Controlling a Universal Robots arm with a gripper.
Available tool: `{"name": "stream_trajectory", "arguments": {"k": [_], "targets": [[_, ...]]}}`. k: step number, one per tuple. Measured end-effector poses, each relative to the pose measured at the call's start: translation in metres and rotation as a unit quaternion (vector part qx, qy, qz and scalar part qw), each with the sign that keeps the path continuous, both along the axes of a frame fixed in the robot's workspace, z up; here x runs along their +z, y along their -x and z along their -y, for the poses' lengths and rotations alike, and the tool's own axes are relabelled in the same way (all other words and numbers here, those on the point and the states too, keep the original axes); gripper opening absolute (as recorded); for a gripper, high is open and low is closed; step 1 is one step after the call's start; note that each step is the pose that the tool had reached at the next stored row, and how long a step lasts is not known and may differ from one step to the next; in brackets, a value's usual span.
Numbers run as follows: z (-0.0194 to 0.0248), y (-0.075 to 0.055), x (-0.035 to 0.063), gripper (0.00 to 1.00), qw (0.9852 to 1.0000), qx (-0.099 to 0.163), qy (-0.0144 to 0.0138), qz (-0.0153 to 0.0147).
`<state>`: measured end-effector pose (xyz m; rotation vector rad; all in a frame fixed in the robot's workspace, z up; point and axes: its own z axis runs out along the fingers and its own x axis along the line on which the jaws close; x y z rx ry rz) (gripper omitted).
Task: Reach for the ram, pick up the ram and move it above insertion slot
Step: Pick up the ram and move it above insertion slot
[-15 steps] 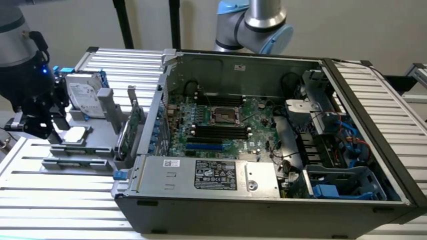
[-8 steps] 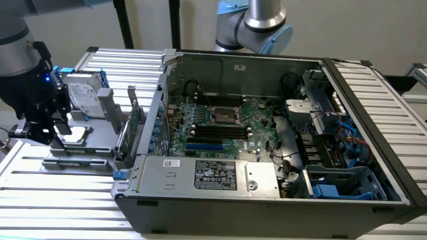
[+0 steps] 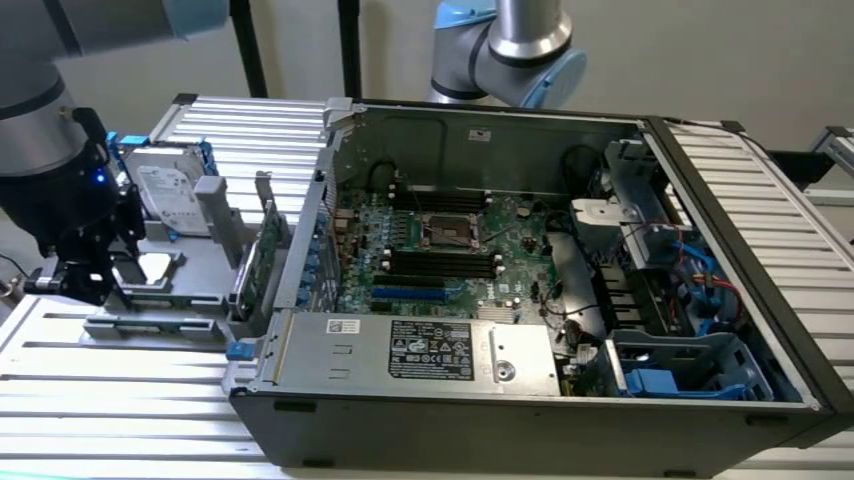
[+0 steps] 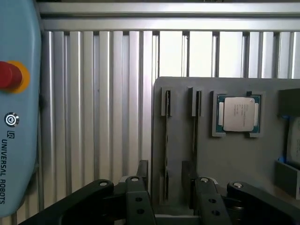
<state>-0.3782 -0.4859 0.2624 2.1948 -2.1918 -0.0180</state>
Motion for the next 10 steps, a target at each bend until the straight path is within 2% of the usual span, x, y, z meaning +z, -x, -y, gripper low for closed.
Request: {"name": "stream_trajectory", "arguments": {"k": [10], "targets": [[0.0017, 0.0, -0.0181, 0.42, 1.0, 0.0, 0.0, 0.0001]]}}
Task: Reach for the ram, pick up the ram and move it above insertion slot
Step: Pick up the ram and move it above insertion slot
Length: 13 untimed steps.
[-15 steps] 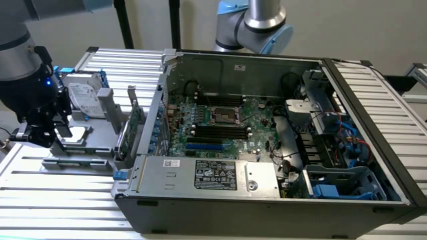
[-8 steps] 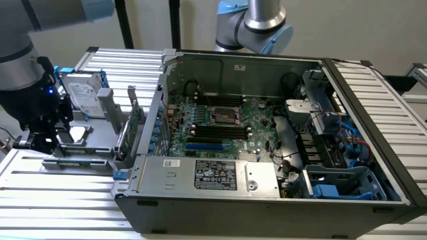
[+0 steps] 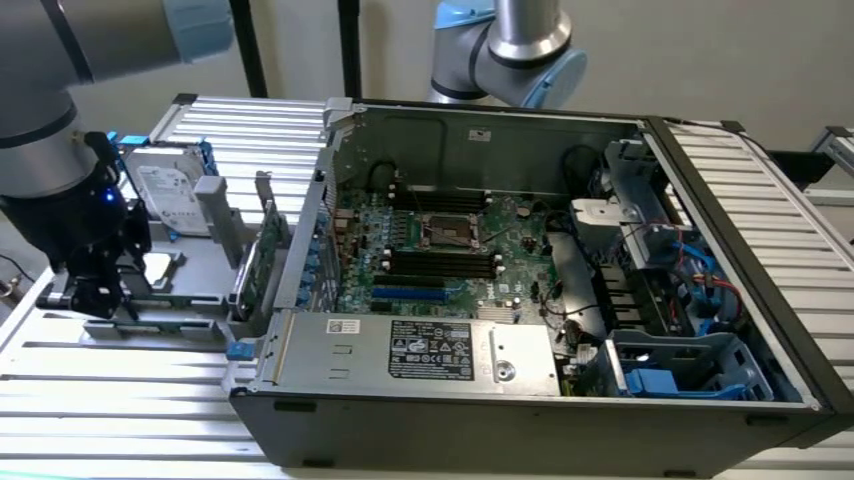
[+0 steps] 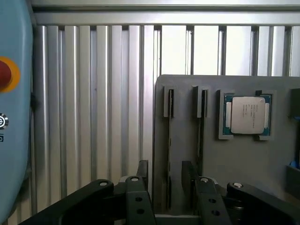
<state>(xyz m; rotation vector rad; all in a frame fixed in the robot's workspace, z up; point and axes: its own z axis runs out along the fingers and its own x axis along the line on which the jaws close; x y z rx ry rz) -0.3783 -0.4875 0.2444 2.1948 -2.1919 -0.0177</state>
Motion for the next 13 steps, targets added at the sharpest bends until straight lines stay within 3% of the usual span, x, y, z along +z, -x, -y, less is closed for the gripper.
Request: {"name": "stream_trajectory", "arguments": {"k": [13], "targets": [[0.0, 0.0, -0.0235, 0.42, 1.0, 0.0, 0.0, 0.0001]]}}
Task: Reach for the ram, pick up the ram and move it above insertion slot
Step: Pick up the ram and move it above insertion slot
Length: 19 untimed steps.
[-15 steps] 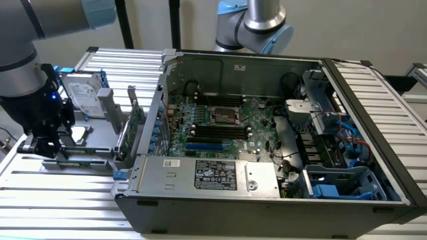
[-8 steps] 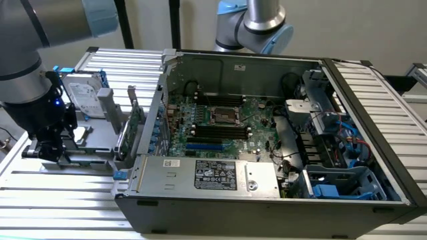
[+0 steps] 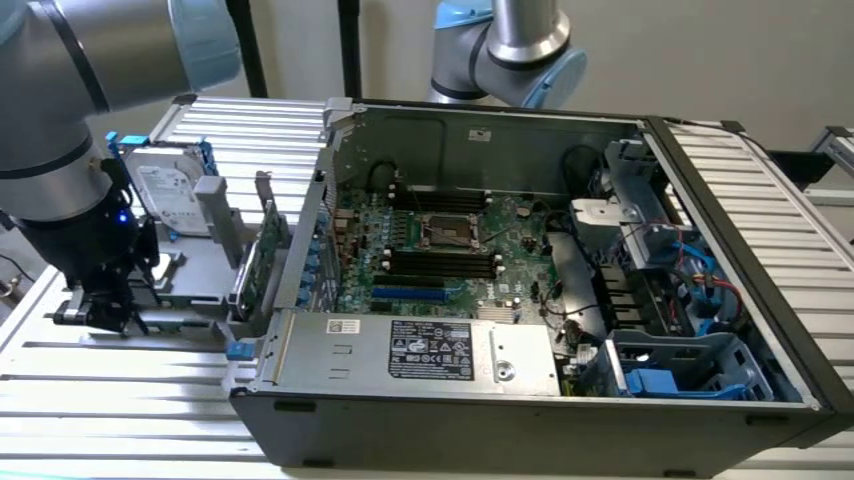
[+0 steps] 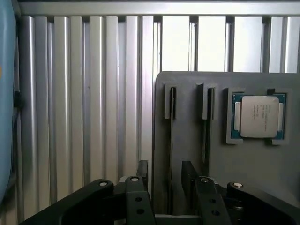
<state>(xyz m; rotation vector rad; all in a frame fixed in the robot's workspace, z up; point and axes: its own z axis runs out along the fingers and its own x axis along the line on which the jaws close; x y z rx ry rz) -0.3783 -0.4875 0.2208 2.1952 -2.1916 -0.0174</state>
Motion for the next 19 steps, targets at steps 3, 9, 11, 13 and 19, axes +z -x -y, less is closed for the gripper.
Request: {"name": "stream_trajectory", "arguments": {"k": [3, 9, 11, 13, 19], "targets": [[0.0, 0.0, -0.0056, 0.42, 1.0, 0.0, 0.0, 0.0], [0.0, 0.0, -0.0164, 0.42, 1.0, 0.0, -0.0004, 0.0], [-0.0001, 0.0, -0.02, 0.42, 1.0, 0.0, -0.0015, 0.0], [0.0, 0.0, -0.0224, 0.42, 1.0, 0.001, -0.004, 0.0], [-0.0001, 0.0, -0.024, 0.42, 0.9999, 0.0, -0.0131, -0.0034]]}}
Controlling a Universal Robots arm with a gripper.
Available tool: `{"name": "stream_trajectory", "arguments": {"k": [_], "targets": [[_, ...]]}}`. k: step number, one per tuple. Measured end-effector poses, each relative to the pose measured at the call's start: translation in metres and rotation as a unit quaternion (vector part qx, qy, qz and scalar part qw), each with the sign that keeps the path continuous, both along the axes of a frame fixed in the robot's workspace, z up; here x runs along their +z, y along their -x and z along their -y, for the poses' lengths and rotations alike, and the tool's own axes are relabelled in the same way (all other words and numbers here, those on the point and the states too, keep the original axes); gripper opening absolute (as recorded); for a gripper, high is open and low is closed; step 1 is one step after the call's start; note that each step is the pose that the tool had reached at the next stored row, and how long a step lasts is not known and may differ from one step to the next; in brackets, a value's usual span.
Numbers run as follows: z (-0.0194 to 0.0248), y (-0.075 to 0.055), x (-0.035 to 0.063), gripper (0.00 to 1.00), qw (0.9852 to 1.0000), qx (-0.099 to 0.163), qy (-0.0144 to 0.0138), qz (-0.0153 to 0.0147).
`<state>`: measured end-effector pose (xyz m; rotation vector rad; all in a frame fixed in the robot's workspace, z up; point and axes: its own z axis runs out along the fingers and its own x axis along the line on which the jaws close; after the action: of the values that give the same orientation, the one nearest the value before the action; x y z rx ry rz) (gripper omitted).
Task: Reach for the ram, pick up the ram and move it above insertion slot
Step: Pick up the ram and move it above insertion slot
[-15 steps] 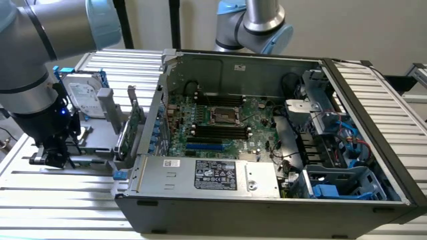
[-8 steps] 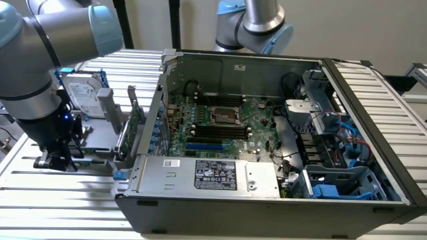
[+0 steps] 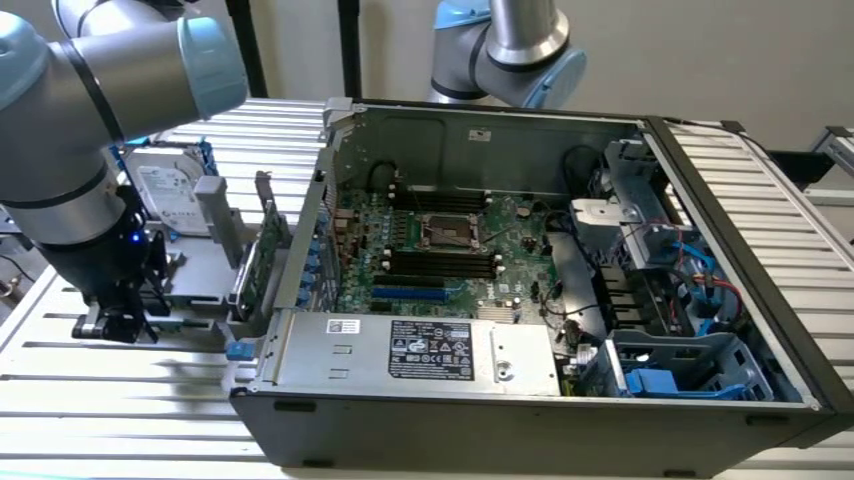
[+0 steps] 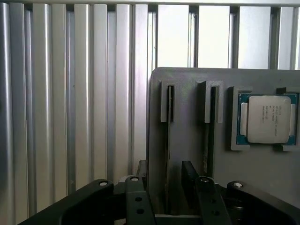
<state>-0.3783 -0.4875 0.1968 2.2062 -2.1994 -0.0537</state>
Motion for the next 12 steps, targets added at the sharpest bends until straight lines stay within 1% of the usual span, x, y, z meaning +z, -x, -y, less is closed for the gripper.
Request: {"name": "stream_trajectory", "arguments": {"k": [2, 4, 6, 12], "targets": [[0.0001, 0.0001, 0.0001, 0.42, 1.0, 0.0, -0.0008, -0.0032], [0.0001, 0.0001, 0.0001, 0.42, 1.0, 0.0, -0.0026, -0.0048], [0.0, -0.0001, -0.0001, 0.42, 1.0, 0.001, -0.0043, -0.0048], [0.0001, -0.0011, 0.0, 0.42, 1.0, 0.006, -0.0064, -0.0048]]}}
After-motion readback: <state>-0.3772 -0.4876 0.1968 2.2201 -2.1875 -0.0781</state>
